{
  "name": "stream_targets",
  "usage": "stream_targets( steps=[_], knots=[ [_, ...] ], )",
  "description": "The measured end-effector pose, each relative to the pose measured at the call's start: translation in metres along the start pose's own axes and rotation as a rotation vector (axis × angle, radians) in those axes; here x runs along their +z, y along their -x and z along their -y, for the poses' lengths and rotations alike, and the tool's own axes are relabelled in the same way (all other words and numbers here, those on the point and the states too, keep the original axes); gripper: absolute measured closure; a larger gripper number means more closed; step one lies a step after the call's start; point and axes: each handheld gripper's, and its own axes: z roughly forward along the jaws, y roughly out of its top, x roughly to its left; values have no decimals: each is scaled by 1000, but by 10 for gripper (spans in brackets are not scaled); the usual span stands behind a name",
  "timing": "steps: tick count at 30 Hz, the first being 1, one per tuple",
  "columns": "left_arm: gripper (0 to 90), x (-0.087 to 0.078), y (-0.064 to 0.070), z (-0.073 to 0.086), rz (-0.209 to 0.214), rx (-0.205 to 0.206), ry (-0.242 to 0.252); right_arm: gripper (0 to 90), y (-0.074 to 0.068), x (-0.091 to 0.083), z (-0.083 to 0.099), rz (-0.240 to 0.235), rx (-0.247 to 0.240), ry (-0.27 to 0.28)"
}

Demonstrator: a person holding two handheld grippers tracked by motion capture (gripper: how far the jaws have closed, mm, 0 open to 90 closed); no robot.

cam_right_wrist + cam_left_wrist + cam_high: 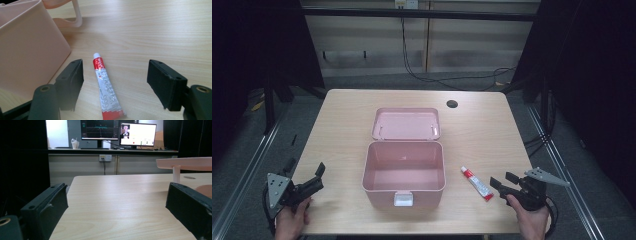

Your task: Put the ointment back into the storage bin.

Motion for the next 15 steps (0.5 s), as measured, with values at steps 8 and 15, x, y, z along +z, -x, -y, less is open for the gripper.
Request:
stream_targets(
  steps=[8,15],
  knots=[
    [36,0,0,0,5,6,-2,322,1,4,-1,-39,-8,-67],
    [36,0,0,0,-4,-3,0,322,-5,10,-4,-80,-68,-162]
  ],
)
